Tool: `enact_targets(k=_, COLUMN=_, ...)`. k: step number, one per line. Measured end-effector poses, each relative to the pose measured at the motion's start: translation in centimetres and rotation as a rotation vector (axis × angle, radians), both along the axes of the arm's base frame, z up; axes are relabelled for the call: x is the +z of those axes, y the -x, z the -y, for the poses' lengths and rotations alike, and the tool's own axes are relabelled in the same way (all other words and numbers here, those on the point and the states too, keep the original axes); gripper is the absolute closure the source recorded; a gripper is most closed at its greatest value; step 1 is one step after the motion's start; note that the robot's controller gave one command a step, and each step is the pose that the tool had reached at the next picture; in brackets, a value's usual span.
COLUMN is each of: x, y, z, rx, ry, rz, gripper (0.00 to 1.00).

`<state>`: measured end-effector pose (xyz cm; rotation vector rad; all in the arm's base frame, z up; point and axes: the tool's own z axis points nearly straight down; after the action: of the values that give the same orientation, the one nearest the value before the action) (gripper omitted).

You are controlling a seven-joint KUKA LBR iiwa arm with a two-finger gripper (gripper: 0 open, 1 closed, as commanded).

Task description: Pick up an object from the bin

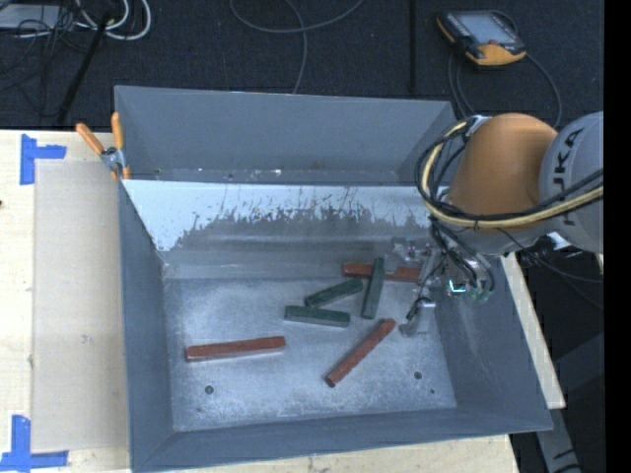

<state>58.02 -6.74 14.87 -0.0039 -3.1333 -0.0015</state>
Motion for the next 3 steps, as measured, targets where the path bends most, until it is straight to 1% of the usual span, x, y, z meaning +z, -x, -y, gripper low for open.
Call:
enact_targets(k=1, x=0.4, y=-0.2, z=0.0, rx=0.001, ry=0.001, rz=0.007, gripper=0.0)
enact_targets(k=2, x=-3.7, y=0.7, z=-0.5, rx=-0.008, ry=0.001, rz=0.016, gripper=0.0)
enact_targets(k=3, x=-7.9, y=-0.6, z=-3.8, rx=-0.095, ry=0.001, rz=0.01, gripper=1.0)
